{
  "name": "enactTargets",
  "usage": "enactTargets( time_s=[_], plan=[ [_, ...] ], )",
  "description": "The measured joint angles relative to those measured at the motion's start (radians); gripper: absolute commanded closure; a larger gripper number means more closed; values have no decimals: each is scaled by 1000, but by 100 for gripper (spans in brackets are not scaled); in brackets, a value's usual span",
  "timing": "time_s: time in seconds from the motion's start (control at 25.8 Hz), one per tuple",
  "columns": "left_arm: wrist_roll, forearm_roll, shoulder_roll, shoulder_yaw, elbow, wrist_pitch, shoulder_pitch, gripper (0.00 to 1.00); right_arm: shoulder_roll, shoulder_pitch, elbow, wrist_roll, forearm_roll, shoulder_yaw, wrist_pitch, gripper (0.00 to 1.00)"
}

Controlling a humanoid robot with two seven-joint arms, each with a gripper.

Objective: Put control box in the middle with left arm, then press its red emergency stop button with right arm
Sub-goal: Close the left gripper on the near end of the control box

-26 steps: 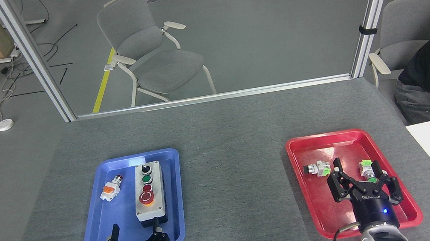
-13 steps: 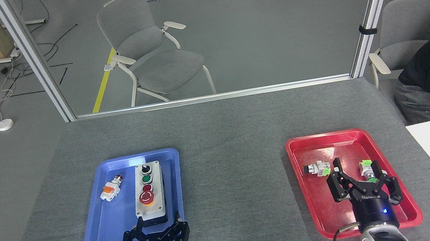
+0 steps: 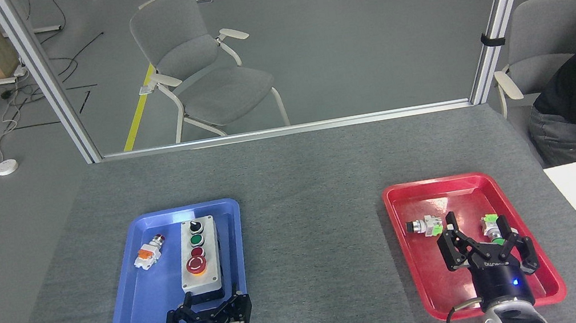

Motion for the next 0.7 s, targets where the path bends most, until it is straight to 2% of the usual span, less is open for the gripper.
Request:
enactTargets(
  time_s=[0.31, 0.7],
  plan=[
    [0, 13, 13, 29, 77, 8, -36, 1, 0, 0, 0, 1, -1, 0, 0, 0],
    [1, 36, 32, 53, 173, 8, -139, 1, -1, 1, 0, 1, -1, 0, 0, 0]
  ],
)
